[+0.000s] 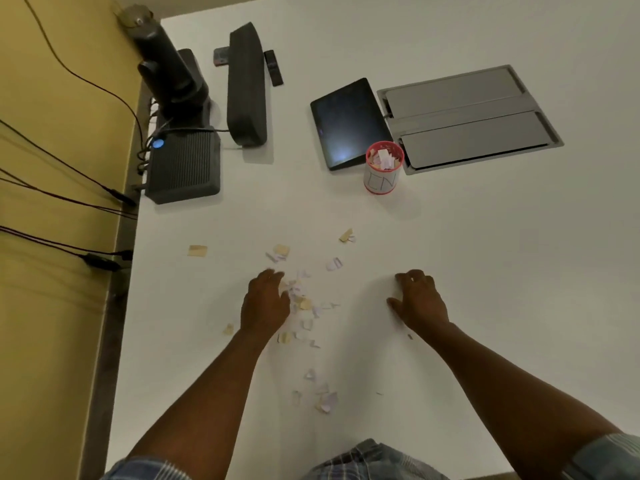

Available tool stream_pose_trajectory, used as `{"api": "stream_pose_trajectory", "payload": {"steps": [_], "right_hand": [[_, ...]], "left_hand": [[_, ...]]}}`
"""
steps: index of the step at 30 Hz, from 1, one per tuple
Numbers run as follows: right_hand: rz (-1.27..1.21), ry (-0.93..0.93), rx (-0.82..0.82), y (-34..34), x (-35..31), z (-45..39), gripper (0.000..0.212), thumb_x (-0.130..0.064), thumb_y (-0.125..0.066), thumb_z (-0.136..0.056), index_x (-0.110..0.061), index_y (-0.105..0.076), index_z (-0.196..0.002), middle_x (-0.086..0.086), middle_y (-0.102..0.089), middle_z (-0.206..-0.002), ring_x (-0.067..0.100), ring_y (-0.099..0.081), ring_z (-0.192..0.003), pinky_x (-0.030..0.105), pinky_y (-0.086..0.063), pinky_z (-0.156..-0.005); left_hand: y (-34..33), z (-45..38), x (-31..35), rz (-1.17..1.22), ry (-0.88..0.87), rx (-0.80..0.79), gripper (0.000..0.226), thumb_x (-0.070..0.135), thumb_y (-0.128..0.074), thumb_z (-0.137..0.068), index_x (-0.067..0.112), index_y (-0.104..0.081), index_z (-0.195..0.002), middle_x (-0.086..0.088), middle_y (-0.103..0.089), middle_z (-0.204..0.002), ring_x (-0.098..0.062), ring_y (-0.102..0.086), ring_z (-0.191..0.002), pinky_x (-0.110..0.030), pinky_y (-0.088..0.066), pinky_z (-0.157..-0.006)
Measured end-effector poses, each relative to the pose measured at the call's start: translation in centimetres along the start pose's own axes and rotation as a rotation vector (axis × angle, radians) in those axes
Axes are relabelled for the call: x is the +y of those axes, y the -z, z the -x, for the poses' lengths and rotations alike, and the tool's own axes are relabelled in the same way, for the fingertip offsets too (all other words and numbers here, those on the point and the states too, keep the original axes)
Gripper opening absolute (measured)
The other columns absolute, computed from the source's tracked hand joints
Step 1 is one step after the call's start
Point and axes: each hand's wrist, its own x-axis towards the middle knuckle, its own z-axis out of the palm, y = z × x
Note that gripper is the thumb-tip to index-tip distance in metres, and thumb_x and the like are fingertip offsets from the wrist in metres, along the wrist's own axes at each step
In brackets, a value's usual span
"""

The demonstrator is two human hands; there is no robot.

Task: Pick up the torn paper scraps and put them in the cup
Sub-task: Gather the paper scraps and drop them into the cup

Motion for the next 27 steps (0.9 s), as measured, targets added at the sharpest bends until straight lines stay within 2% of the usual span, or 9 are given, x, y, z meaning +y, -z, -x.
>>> {"api": "stream_pose_trajectory", "payload": {"steps": [3,6,11,15,17,21,27], "right_hand": [[-0.009,0.013,-0.013,-0.7,-0.3,0.8,0.043,-0.027,-0.061,-0.088,-0.015,-0.048,-0.127,0.008,-0.041,-0.128,0.026,-0.041,-0.116,0.037,-0.048,-0.08],[0.0,0.069,-0.052,-1.4,-1.3,1.3,0.036,-0.016,-0.056,-0.089,-0.012,-0.049,-0.124,0.009,-0.043,-0.122,0.026,-0.046,-0.111,0.035,-0.046,-0.078],[0.004,0.199,-0.105,-2.8,-3.9,1.7,0.034,-0.008,-0.05,-0.088,-0.008,-0.049,-0.122,0.01,-0.044,-0.117,0.028,-0.048,-0.108,0.034,-0.046,-0.078],[-0.004,0.285,-0.139,-3.6,-6.4,1.3,0.04,-0.011,-0.052,-0.088,-0.01,-0.046,-0.128,0.01,-0.044,-0.121,0.027,-0.046,-0.11,0.036,-0.048,-0.083],[-0.009,0.316,-0.158,-3.8,-7.8,0.8,0.046,-0.015,-0.058,-0.087,-0.012,-0.043,-0.131,0.009,-0.044,-0.125,0.026,-0.046,-0.113,0.036,-0.047,-0.086],[0.008,0.356,-0.205,-4.2,-10.3,-0.3,0.067,-0.026,-0.07,-0.082,-0.013,-0.036,-0.138,0.01,-0.04,-0.133,0.027,-0.044,-0.119,0.037,-0.047,-0.092],[0.037,0.466,-0.224,-4.2,-13.2,-2.3,0.093,-0.028,-0.078,-0.076,-0.015,-0.02,-0.148,0.009,-0.026,-0.148,0.028,-0.034,-0.13,0.04,-0.046,-0.096]], "left_hand": [[-0.8,2.5,-3.2,-0.166,0.182,-0.129,0.062,0.039,-0.053,-0.09,0.014,-0.032,-0.143,-0.015,-0.024,-0.152,-0.034,-0.027,-0.137,-0.043,-0.03,-0.11],[-1.4,4.5,-5.2,-0.259,0.302,-0.123,0.076,0.057,-0.051,-0.085,0.016,-0.027,-0.144,-0.016,-0.024,-0.15,-0.036,-0.031,-0.132,-0.044,-0.036,-0.104],[-2.2,6.4,-5.8,-0.193,0.491,-0.079,0.101,0.078,-0.055,-0.066,0.023,-0.019,-0.143,-0.015,-0.015,-0.145,-0.037,-0.03,-0.126,-0.049,-0.04,-0.096],[-2.6,6.6,-5.7,-0.123,0.606,-0.068,0.109,0.079,-0.059,-0.06,0.025,-0.013,-0.142,-0.015,-0.014,-0.141,-0.039,-0.032,-0.121,-0.049,-0.042,-0.091],[-2.9,6.4,-5.6,-0.094,0.591,-0.072,0.106,0.075,-0.062,-0.063,0.022,-0.015,-0.143,-0.015,-0.018,-0.139,-0.038,-0.032,-0.12,-0.047,-0.045,-0.089],[-3.2,5.7,-5.2,-0.014,0.452,-0.028,0.091,0.056,-0.07,-0.073,0.013,-0.028,-0.141,-0.015,-0.026,-0.133,-0.035,-0.035,-0.118,-0.042,-0.046,-0.092],[-3.1,3.0,-4.8,0.125,0.232,-0.031,0.081,0.034,-0.076,-0.075,0.011,-0.035,-0.14,-0.012,-0.033,-0.133,-0.027,-0.038,-0.123,-0.034,-0.043,-0.099]]}}
